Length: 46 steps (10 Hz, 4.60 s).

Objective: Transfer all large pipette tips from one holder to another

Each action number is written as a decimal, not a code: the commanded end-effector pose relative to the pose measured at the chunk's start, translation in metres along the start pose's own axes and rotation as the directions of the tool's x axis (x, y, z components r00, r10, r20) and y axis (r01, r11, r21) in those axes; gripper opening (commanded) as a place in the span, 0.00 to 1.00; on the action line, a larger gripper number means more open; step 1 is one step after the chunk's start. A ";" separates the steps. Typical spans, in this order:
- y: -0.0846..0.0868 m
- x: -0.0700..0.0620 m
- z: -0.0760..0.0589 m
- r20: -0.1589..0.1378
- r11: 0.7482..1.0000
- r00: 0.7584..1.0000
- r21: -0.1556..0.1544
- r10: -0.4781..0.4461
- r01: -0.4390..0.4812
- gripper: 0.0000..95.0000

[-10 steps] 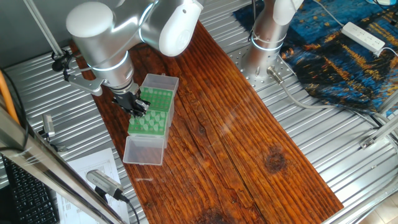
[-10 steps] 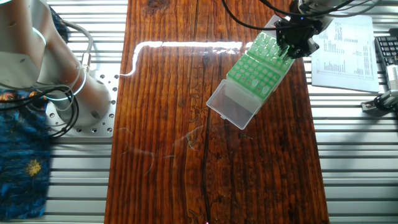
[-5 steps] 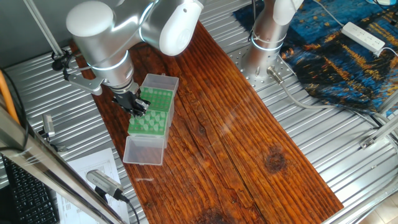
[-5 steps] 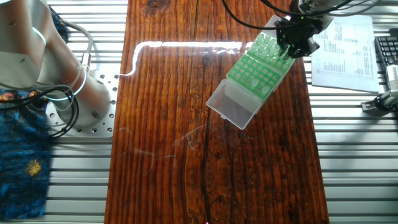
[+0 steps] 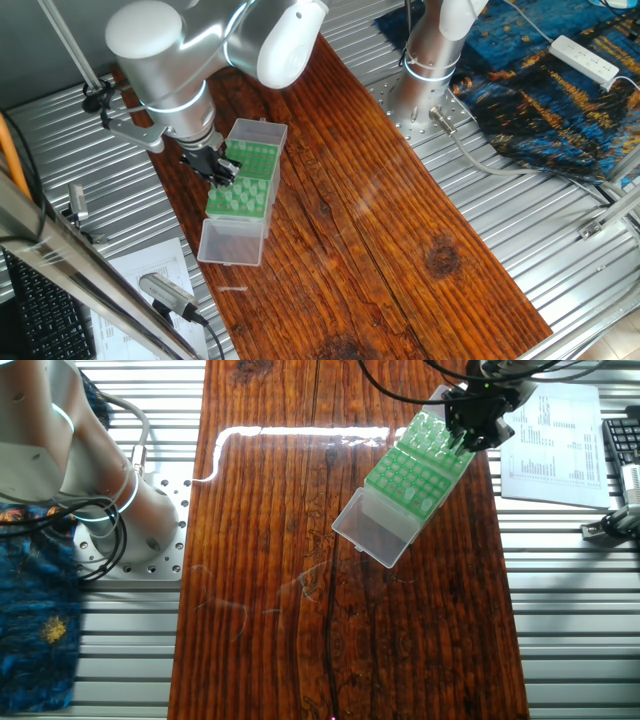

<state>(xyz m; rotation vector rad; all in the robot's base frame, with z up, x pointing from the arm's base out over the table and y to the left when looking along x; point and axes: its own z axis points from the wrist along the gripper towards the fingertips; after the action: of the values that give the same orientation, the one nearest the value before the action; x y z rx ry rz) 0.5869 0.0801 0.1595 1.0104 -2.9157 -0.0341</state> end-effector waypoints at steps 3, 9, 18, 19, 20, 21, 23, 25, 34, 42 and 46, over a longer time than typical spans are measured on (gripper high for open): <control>0.000 0.001 -0.004 -0.006 1.000 1.000 0.002 0.001 -0.001 0.00; -0.003 0.005 -0.010 -0.013 1.000 1.000 -0.002 -0.007 0.007 0.00; -0.001 0.007 -0.017 -0.021 1.000 1.000 -0.003 -0.010 0.009 0.00; -0.001 0.007 -0.018 -0.021 1.000 1.000 -0.004 -0.008 0.008 0.00; -0.001 0.007 -0.018 -0.022 1.000 1.000 -0.004 -0.008 0.008 0.00; -0.001 0.007 -0.019 -0.022 1.000 1.000 -0.004 -0.008 0.008 0.00; -0.001 0.007 -0.021 -0.022 1.000 1.000 -0.005 -0.008 0.008 0.00; -0.001 0.006 -0.025 -0.024 1.000 1.000 -0.007 -0.010 0.010 0.00; 0.002 0.006 -0.035 -0.035 1.000 0.999 -0.010 -0.018 0.018 0.00; 0.003 0.012 -0.049 -0.037 1.000 0.999 -0.014 -0.029 0.028 0.00; 0.000 0.013 -0.060 -0.047 0.999 0.998 -0.022 -0.032 0.031 0.00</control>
<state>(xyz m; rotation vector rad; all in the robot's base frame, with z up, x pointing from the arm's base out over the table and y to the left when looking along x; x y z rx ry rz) 0.5804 0.0715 0.2225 1.0421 -2.8481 -0.0426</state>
